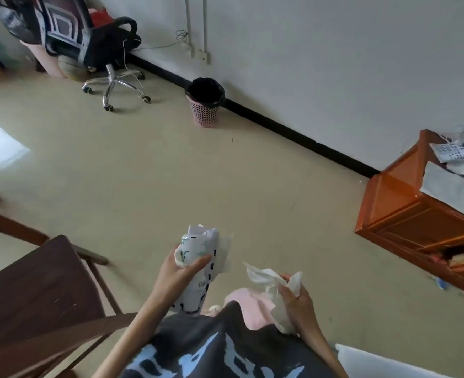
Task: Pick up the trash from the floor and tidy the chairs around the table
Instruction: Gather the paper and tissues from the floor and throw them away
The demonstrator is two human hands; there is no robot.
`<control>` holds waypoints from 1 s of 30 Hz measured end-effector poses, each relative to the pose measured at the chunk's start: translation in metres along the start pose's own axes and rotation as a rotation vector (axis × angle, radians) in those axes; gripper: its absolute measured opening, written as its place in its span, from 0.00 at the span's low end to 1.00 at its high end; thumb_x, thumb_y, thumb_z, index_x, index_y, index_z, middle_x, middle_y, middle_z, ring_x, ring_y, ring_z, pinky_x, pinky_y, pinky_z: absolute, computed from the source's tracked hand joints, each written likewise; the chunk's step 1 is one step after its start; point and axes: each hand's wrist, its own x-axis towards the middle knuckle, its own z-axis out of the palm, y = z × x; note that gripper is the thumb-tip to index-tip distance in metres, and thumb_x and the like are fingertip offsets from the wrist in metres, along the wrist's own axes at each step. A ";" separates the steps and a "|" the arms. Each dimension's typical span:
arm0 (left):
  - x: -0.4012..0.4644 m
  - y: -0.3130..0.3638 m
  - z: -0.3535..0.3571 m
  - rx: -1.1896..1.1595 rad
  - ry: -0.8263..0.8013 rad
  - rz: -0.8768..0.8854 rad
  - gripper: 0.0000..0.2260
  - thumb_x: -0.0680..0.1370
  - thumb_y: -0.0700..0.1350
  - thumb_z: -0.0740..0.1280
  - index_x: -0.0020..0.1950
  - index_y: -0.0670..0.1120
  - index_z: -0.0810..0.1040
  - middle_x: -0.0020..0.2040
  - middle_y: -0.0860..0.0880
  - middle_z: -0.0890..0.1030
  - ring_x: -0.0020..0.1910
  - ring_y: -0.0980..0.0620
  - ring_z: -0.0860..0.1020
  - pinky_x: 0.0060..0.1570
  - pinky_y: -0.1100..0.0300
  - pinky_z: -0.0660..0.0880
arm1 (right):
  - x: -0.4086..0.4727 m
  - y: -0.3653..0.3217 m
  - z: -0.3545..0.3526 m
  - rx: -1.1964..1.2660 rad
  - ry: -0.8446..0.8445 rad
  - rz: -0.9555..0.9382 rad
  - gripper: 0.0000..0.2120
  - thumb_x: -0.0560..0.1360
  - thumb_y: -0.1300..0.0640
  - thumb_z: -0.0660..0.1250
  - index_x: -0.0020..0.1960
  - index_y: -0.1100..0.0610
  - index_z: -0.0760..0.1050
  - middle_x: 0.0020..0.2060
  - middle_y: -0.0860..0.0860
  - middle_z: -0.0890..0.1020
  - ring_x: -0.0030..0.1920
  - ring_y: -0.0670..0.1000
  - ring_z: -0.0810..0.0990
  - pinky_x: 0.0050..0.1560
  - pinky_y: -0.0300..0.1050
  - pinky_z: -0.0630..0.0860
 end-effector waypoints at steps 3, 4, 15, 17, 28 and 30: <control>0.066 0.037 0.009 -0.005 -0.002 0.000 0.30 0.56 0.63 0.70 0.52 0.46 0.76 0.45 0.45 0.83 0.44 0.45 0.81 0.45 0.47 0.78 | 0.061 -0.033 -0.004 0.013 0.017 0.019 0.14 0.60 0.43 0.63 0.42 0.47 0.77 0.38 0.48 0.82 0.40 0.48 0.80 0.40 0.42 0.73; 0.087 0.048 0.013 -0.010 0.005 -0.005 0.31 0.56 0.63 0.70 0.52 0.47 0.75 0.45 0.45 0.83 0.44 0.45 0.81 0.44 0.48 0.78 | 0.084 -0.045 -0.004 0.009 0.010 0.018 0.14 0.60 0.42 0.63 0.43 0.46 0.77 0.38 0.48 0.83 0.40 0.49 0.80 0.41 0.44 0.73; 0.309 0.146 0.034 -0.235 0.231 -0.160 0.29 0.54 0.61 0.71 0.47 0.43 0.78 0.39 0.41 0.84 0.36 0.43 0.82 0.36 0.50 0.79 | 0.363 -0.259 -0.004 -0.087 -0.186 -0.132 0.08 0.66 0.47 0.63 0.45 0.45 0.74 0.41 0.45 0.80 0.42 0.43 0.79 0.38 0.35 0.72; 0.339 0.166 0.032 -0.269 0.269 -0.182 0.26 0.55 0.60 0.71 0.44 0.43 0.78 0.36 0.42 0.84 0.34 0.44 0.82 0.34 0.52 0.78 | 0.404 -0.301 0.001 -0.115 -0.239 -0.158 0.04 0.73 0.50 0.65 0.47 0.46 0.74 0.41 0.44 0.79 0.41 0.41 0.78 0.37 0.32 0.72; 0.572 0.265 0.014 -0.243 0.277 -0.172 0.28 0.56 0.62 0.70 0.48 0.46 0.77 0.41 0.41 0.84 0.38 0.43 0.83 0.37 0.50 0.80 | 0.606 -0.459 0.069 -0.184 -0.303 -0.184 0.06 0.76 0.55 0.62 0.46 0.43 0.71 0.43 0.46 0.79 0.43 0.44 0.78 0.43 0.41 0.77; 0.618 0.291 0.004 -0.206 0.259 -0.164 0.28 0.56 0.62 0.70 0.48 0.47 0.77 0.42 0.43 0.84 0.39 0.45 0.83 0.38 0.50 0.80 | 0.633 -0.477 0.076 -0.197 -0.293 -0.156 0.06 0.76 0.54 0.62 0.45 0.41 0.71 0.44 0.46 0.79 0.45 0.46 0.78 0.46 0.44 0.77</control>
